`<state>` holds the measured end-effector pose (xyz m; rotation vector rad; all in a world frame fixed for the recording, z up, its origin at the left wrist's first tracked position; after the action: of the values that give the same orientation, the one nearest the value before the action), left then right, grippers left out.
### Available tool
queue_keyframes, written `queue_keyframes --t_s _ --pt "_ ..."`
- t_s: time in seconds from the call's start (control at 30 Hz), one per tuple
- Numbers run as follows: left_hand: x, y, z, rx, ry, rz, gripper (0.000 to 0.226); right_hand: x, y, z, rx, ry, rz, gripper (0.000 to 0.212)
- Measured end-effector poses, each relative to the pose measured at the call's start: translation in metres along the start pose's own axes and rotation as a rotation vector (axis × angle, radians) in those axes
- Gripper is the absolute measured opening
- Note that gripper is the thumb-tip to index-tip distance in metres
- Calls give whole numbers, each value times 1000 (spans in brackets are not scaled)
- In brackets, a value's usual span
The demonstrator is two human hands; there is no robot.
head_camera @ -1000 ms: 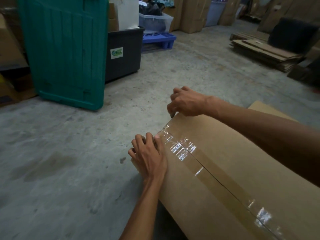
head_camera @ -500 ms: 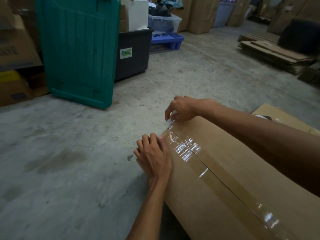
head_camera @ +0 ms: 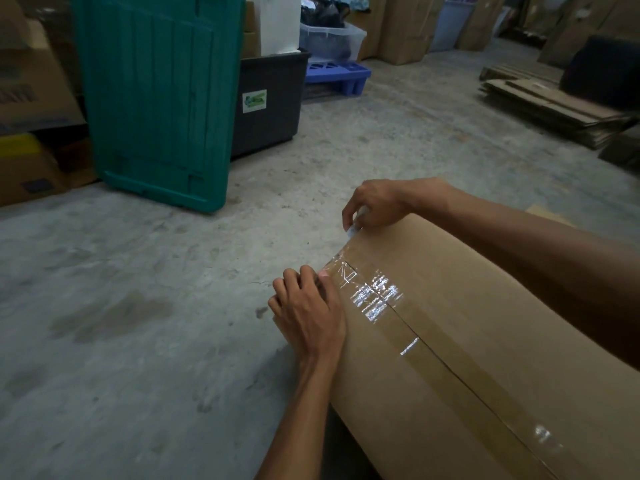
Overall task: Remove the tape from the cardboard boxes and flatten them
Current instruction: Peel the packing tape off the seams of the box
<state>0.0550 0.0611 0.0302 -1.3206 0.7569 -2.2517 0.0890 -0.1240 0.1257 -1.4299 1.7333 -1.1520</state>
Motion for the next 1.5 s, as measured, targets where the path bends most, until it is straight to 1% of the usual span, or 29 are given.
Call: queue_keyframes --t_s 0.1,0.33,0.43,0.57,0.63,0.77,0.87,1.0,1.1,1.23,1.37,1.5 --pt "0 -1 0 15 -5 0 18 -8 4 1 -9 -15 13 20" --pt "1 1 0 10 -20 16 17 -20 16 12 -93 -30 73 14" --pt "1 1 0 11 -20 12 17 -19 17 13 -77 -59 117 14" --pt "2 1 0 16 -31 5 16 -24 20 7 -37 -107 172 30" --pt "5 1 0 14 -30 9 15 -28 22 4 -23 -125 171 34" --pt "7 6 1 -9 -39 11 11 -28 24 6 -44 -108 130 32" --pt "6 10 2 -44 -50 23 15 -30 24 5 -40 -108 112 32" --pt "6 10 3 -31 -70 -1 19 -30 22 2 -14 -112 106 32" --pt "6 10 3 -21 -87 -19 19 -41 28 0 -9 -145 147 27" --pt "5 10 3 -15 -106 -51 23 -58 30 4 -39 -173 65 26" --pt "6 10 3 -56 -110 -63 23 -27 -1 -1 94 -48 33 21" --pt "3 16 5 -136 -35 -22 32 -7 -11 -23 260 72 41 19"
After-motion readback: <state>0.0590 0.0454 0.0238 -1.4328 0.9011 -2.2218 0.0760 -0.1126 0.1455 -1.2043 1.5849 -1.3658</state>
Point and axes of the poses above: each hand's wrist, its own z-axis towards the middle knuckle, its own y-axis out of the palm, x = y × z, the point moved 8 cm from there along z, towards the middle knuckle, and after that the axes turned 5 degrees about y, right-handed, at the moved point
